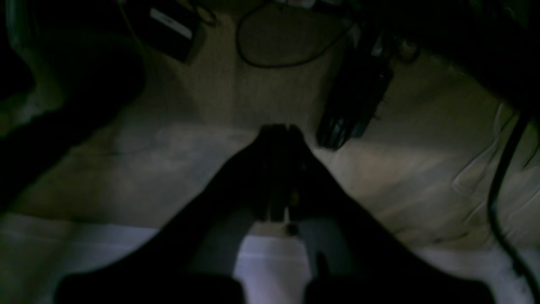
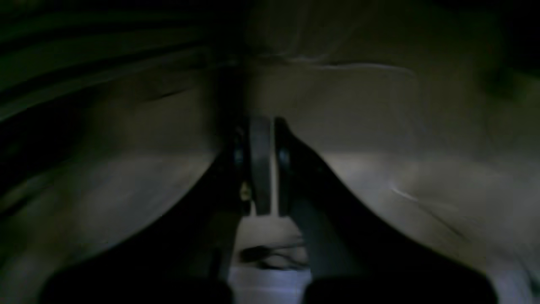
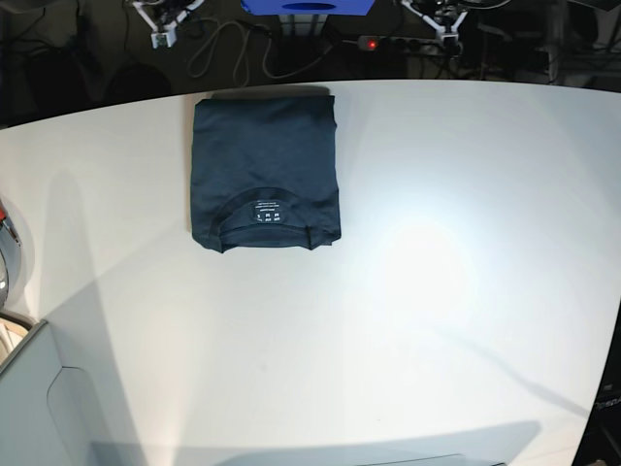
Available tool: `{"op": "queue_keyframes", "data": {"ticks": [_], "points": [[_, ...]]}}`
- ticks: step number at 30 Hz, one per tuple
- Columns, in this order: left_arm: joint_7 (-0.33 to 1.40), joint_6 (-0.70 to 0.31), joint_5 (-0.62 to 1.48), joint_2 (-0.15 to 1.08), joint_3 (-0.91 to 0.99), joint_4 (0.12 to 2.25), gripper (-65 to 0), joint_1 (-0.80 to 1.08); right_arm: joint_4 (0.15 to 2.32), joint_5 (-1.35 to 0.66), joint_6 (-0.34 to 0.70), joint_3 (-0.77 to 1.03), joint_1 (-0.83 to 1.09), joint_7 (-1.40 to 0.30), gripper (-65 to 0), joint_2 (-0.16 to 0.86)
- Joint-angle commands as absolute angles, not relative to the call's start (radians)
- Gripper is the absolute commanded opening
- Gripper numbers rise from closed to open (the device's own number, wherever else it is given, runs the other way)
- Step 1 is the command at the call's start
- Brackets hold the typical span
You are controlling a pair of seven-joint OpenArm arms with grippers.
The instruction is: Fold the T-shirt properly
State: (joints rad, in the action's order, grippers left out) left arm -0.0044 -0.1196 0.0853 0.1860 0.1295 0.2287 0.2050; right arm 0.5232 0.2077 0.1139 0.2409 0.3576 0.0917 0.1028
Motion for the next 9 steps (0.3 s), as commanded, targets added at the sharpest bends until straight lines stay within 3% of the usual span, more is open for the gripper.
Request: {"op": "queue_keyframes", "data": {"ticks": [1, 5, 9], "points": [[-0.008, -0.119, 0.087, 0.193, 0.114, 0.228, -65.0, 0.214, 0.518, 0.208, 0.062, 0.223, 0.351, 0.101, -65.0, 0.088], [-0.008, -0.117, 0.084, 0.183, 0.076, 0.226, -65.0, 0.203, 0.420, 0.208, -0.248, 0.131, 0.297, 0.108, -65.0, 0.054], [-0.015, -0.117, 0.085, 0.179, 0.068, 0.226, -65.0, 0.203, 0.354, 0.206, -0.372, 0.064, 0.245, 0.108, -65.0, 0.015]]}}
